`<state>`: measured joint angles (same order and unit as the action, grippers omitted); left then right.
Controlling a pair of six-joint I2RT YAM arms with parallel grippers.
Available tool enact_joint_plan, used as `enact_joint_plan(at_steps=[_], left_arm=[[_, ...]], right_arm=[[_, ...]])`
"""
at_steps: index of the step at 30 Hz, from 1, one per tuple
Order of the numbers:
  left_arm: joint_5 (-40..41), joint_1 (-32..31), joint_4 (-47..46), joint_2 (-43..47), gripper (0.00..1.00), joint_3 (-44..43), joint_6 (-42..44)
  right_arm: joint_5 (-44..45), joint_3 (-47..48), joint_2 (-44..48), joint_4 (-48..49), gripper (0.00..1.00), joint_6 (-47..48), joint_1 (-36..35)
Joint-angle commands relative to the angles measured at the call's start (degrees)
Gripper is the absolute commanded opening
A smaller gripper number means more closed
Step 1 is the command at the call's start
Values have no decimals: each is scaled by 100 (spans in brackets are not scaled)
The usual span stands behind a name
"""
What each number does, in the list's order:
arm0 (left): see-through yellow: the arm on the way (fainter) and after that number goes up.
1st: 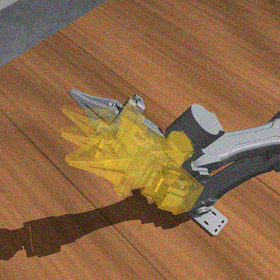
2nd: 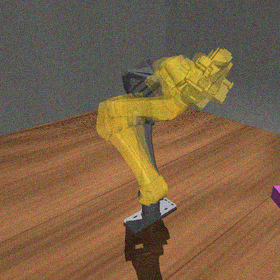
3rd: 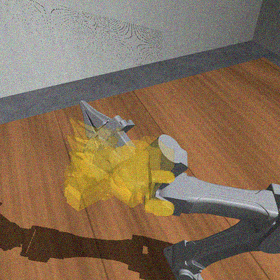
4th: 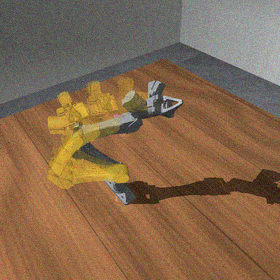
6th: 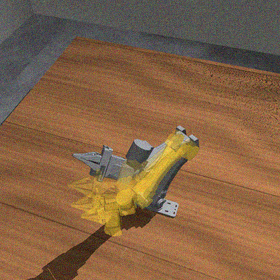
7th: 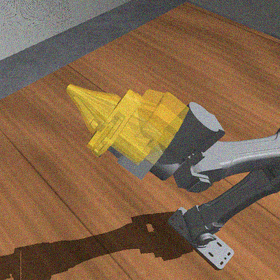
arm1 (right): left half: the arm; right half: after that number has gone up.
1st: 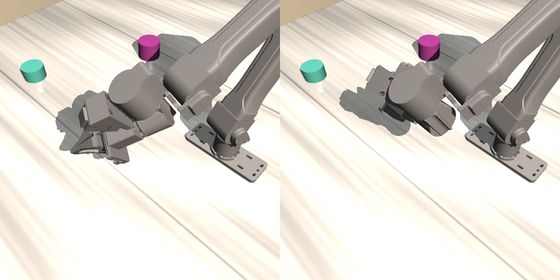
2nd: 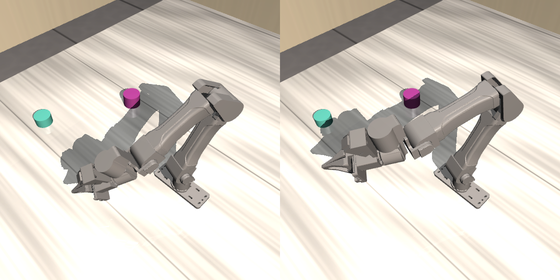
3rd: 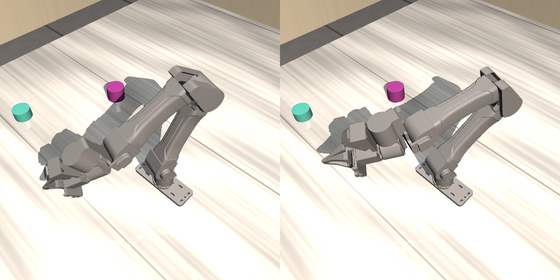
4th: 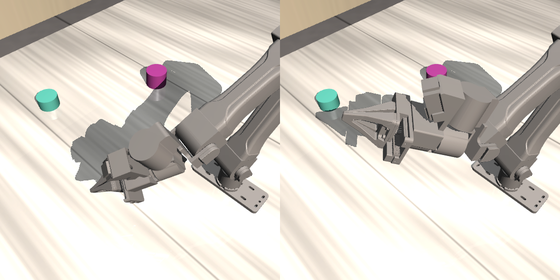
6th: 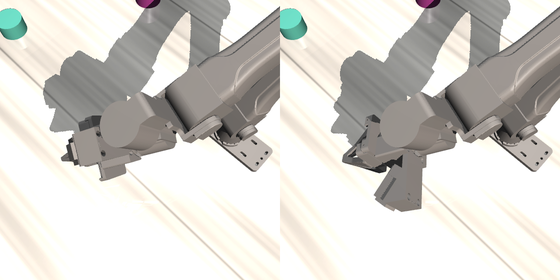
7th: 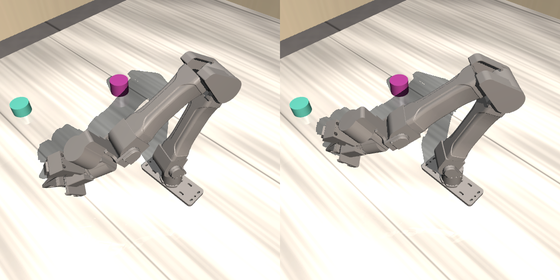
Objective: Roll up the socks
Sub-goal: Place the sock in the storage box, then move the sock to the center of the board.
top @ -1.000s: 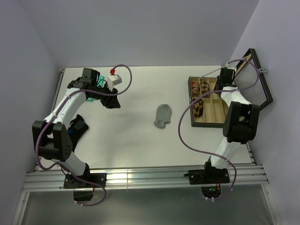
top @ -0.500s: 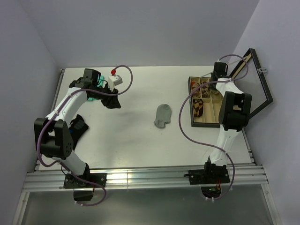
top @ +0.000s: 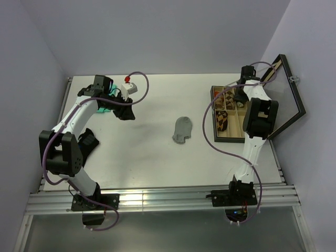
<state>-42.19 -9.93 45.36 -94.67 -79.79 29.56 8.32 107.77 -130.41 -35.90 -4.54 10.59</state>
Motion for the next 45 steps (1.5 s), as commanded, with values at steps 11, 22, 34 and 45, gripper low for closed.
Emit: enact_joint_plan(at_steps=[11,22,34,45], left_arm=[[44,-131,8,-130,42,-362,-82],[115,-202,-1,-210,42,-309,-12],[957,-1061,-843,62,43,445,-178],[2680,-2838,-4477,1407,63,2924,656]], right_arm=[[-278,-124,779,-655,47,-671,75],[29,-300,1588,-620,58,-926,75],[-86,-2004,3556,-58,56,-1339,-504],[-445,-4096,5621,680,56,-1665,-1032]])
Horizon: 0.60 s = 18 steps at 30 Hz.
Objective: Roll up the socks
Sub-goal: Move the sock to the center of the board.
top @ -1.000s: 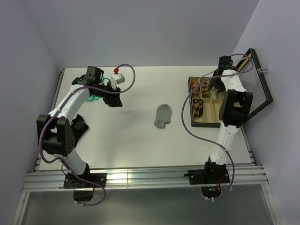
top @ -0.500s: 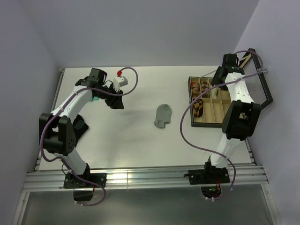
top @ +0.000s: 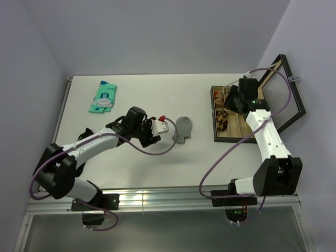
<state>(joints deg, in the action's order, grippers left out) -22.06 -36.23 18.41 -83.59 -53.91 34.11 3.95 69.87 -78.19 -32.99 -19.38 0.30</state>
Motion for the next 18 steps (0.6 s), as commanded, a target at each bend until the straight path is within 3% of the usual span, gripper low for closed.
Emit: enact_joint_plan(at_steps=[1,9,18], left_arm=[[781,-366,-2145,317,64,477,202],[1933,-1587,-4186,-174,61,1409,1009],[1837,-2159,-5277,-763,63,1805,1440]], right_arm=[[18,-403,488,390,56,-207,-3],[212,-1018,1095,478,56,-304,-284],[142,-1361,1254,618,55,-365,-319]])
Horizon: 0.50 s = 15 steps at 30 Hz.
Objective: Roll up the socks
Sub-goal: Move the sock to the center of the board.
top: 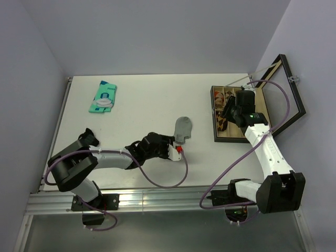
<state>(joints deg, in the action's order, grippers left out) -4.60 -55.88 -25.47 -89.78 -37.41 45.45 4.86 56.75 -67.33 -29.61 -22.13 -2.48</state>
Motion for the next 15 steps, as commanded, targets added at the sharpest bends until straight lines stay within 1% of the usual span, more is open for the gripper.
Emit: enact_joint_plan(at_steps=[1,10,15], left_arm=[[65,-239,-906,-198,63,155,333],[-129,-292,-924,-822,62,-345,17],[-67,-292,-933,-1138,61,-627,-45]], right_arm=[[24,-50,168,280,55,-98,-42],[-38,2,132,306,54,-81,-60],[-73,-6,159,306,54,-29,-68]])
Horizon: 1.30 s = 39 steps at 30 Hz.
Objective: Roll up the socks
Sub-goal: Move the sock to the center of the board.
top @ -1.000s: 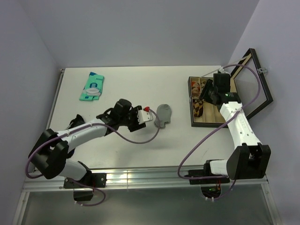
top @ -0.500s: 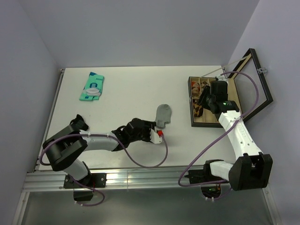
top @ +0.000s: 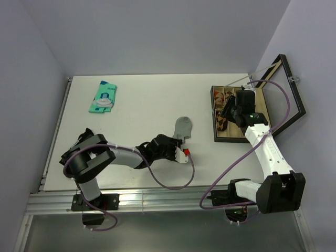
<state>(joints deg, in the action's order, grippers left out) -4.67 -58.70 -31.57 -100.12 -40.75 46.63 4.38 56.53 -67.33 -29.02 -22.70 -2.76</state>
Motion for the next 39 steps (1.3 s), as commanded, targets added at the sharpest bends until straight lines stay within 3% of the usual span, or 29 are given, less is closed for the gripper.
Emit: enact_joint_plan(at_steps=[1,5,15,28,39], left_arm=[[-69,-10,-297,-139,61,-380,-189],[-87,7,-60,-385,60,-670,-242],[-974,464,1530,-597,55,-1689,-594],[-1186,605,2208,-825,56,-1831,-348],[-1520,860,3296,-1361,50,-2701,-357]], right_arm=[[-8,16,168,256,54,37,-40],[45,60,141,177,54,125,-40],[19,103,177,168,54,240,-40],[-16,-11,150,318,53,248,-40],[10,-11,185,282,53,310,-40]])
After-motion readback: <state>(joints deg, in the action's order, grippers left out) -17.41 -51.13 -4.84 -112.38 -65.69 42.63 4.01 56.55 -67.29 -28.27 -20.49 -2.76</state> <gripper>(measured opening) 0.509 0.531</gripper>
